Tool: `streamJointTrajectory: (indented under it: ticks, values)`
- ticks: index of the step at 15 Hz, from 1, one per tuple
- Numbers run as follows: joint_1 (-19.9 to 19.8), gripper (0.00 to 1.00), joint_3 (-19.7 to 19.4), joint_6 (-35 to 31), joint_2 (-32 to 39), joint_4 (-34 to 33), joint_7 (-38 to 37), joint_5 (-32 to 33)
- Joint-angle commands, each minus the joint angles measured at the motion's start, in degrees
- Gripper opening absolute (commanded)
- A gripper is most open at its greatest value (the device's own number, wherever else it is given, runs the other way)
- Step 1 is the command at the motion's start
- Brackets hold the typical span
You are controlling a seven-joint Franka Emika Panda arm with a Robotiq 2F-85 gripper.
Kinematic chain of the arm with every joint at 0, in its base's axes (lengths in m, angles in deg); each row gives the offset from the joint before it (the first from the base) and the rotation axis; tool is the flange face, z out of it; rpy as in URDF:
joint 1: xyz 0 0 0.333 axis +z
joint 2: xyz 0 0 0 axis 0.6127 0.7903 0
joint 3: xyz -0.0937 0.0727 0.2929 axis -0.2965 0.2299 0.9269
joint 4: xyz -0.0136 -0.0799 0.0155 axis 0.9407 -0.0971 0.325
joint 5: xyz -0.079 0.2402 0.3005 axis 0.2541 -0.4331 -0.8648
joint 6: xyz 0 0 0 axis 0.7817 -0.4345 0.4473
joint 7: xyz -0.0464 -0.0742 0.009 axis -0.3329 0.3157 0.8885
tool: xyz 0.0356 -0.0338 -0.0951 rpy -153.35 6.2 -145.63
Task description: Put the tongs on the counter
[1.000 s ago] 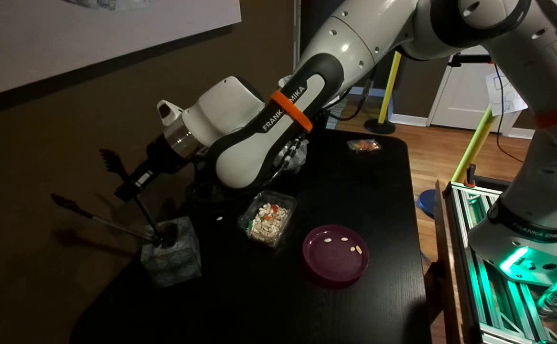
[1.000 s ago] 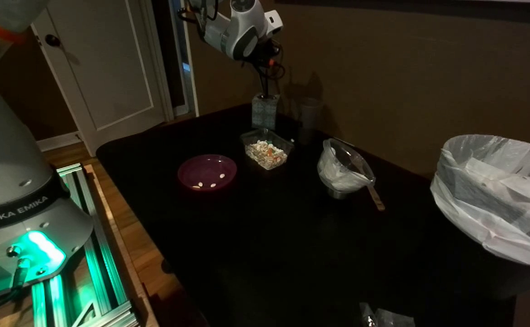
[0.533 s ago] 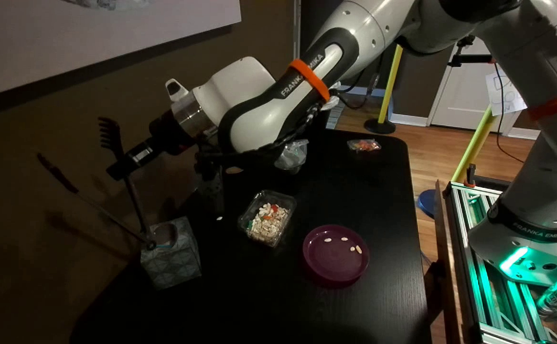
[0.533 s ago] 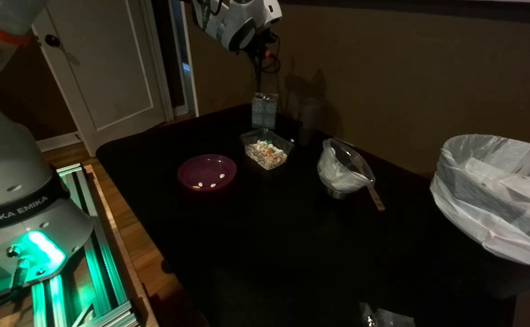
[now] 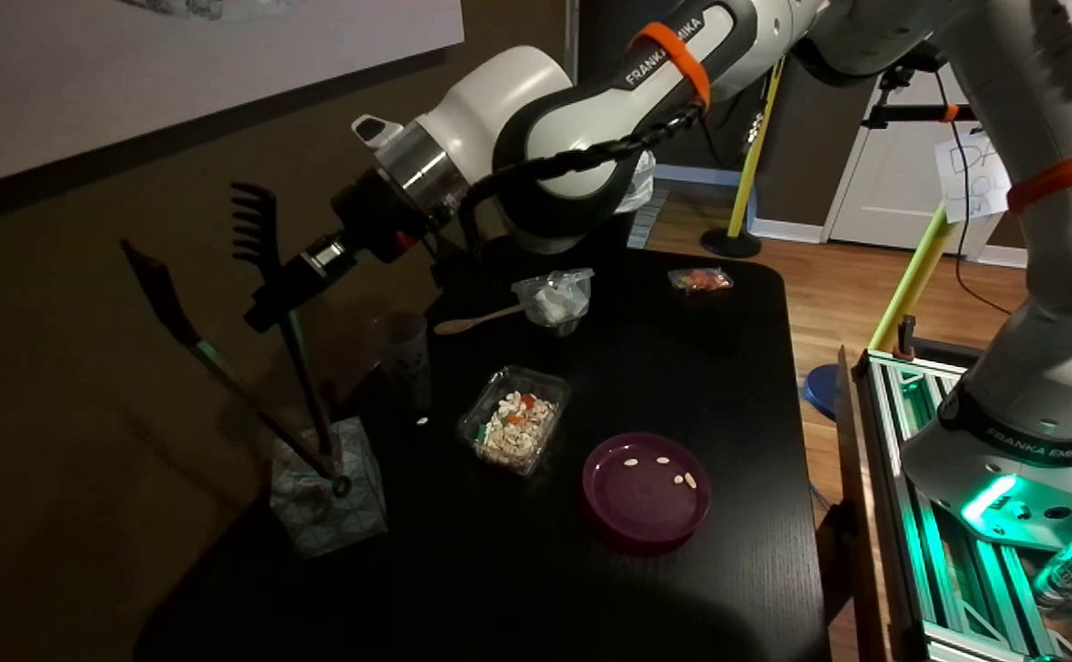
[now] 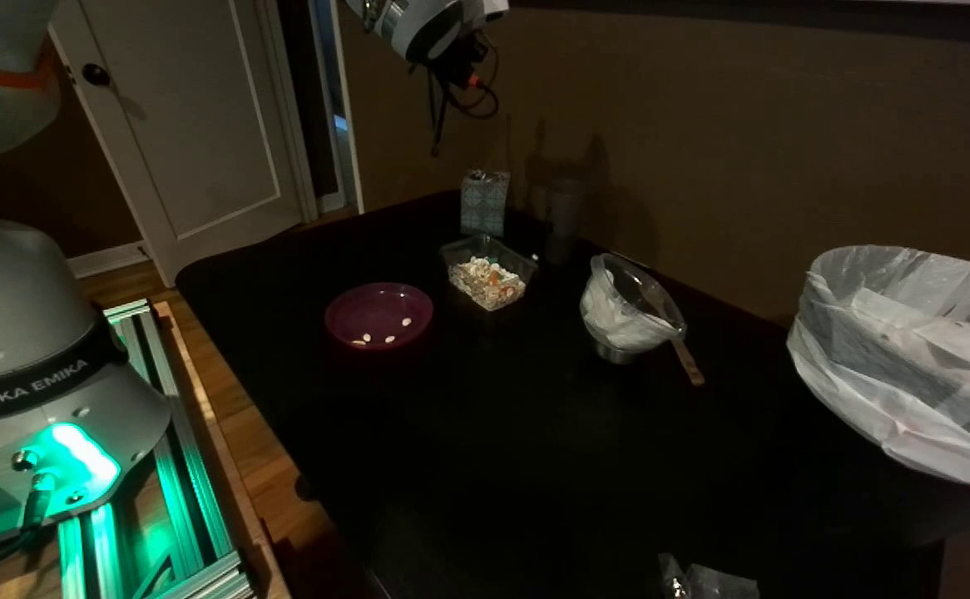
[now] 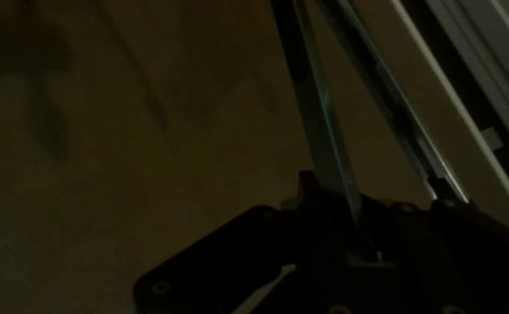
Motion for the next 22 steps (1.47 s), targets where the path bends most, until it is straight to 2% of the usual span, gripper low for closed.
streamJointTrajectory:
  ticks: [1,3,5,9,13,17,20,22]
  values:
    - [-4.0,0.01,4.2,10.2,2.3,3.0,1.2,-2.0]
    - [-4.5,0.01,4.6,16.8,3.1,3.4,2.8,-4.3]
    - [-3.8,0.01,3.3,23.9,2.5,3.0,3.6,-7.3]
    - [-0.8,0.01,-2.5,37.9,-0.5,1.0,3.3,-13.6]
    - [4.5,0.01,-11.0,51.2,-2.4,-2.6,2.5,-18.7]
    - [13.6,0.01,-23.4,63.2,-3.5,-8.5,0.7,-23.5]
    - [20.8,0.01,-32.1,67.8,-3.4,-12.5,0.2,-27.5]
    - [22.3,0.01,-34.1,68.3,-3.3,-13.9,4.1,-32.7]
